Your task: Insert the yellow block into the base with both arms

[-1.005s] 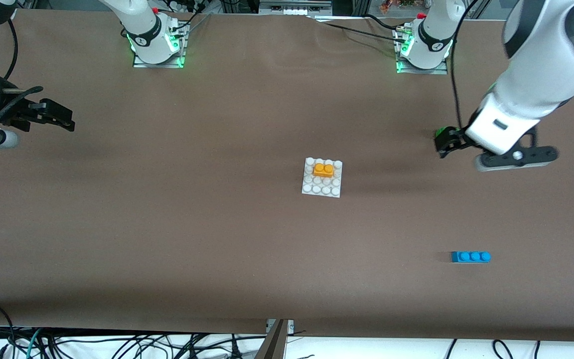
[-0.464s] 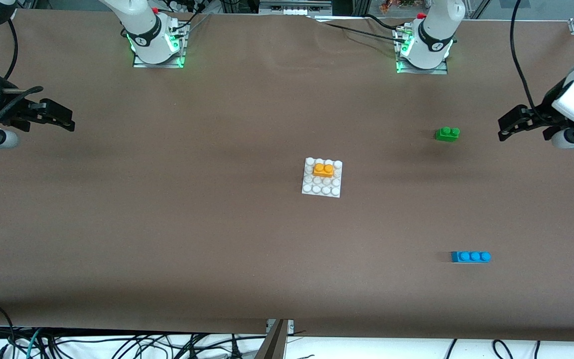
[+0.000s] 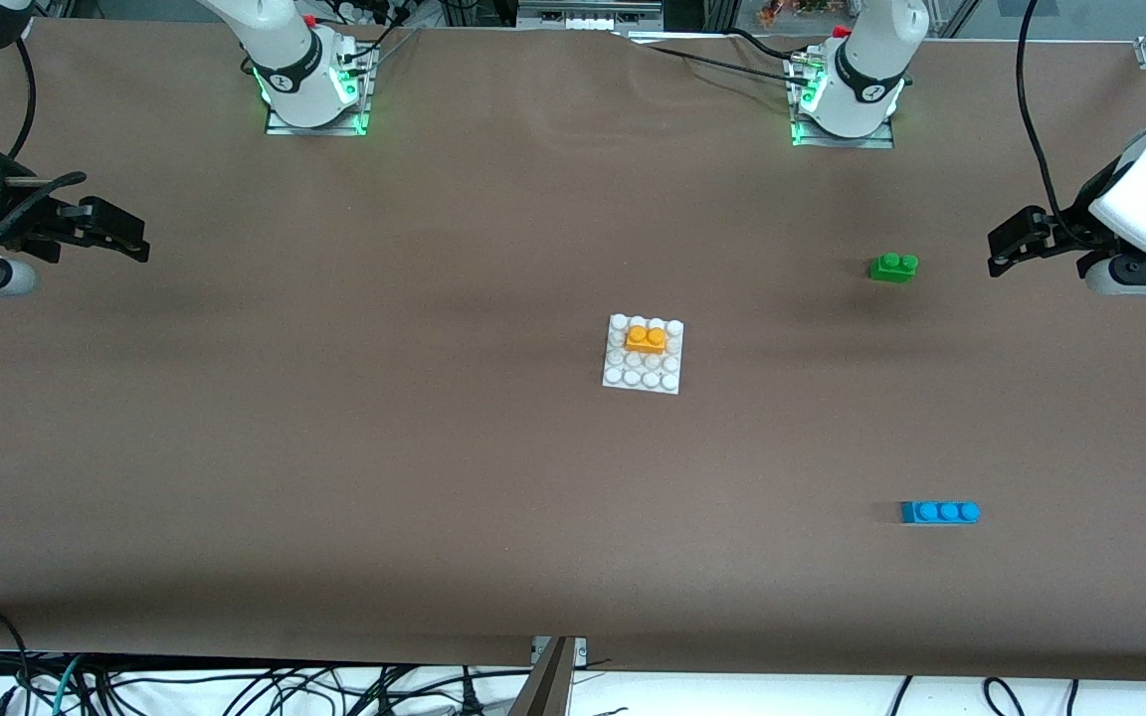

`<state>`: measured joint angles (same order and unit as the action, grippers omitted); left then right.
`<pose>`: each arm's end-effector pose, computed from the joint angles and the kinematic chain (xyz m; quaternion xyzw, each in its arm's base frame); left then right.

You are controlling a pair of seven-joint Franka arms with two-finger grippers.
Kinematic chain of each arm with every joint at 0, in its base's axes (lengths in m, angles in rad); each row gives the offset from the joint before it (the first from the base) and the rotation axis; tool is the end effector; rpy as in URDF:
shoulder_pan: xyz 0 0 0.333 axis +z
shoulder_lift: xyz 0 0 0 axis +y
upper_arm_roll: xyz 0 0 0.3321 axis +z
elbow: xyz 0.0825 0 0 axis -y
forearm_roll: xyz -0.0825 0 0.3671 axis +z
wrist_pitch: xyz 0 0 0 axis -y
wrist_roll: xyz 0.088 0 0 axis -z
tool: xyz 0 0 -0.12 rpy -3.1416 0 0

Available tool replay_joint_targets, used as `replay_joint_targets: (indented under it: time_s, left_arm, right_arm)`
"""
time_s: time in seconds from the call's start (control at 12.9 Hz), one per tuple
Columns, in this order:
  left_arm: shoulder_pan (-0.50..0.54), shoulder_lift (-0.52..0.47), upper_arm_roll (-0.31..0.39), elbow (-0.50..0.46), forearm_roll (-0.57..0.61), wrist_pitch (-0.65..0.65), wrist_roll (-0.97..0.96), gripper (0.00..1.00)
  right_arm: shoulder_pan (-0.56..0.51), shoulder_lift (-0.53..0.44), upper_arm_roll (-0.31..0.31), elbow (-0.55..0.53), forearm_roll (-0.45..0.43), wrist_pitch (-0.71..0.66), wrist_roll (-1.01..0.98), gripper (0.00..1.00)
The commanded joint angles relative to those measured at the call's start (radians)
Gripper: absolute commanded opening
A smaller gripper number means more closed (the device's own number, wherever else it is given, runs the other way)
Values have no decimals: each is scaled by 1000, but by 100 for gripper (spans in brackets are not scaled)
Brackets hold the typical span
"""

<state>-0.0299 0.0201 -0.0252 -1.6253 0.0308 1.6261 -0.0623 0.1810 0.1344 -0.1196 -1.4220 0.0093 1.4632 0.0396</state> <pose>0.5464 -0.0265 0.5967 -0.9998 -0.0026 0.0087 0.0156 0.5669 0.0411 0.6116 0.9989 0.0113 -0.0459 0.0057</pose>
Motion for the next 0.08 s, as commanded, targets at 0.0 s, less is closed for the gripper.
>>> replay_joint_targets:
  time_s: [0.0]
  left_arm:
    - [-8,-16,14,-5,-23,-14,22,100]
  right_arm:
    - [0,2,1,14,-12,-4,-4,100]
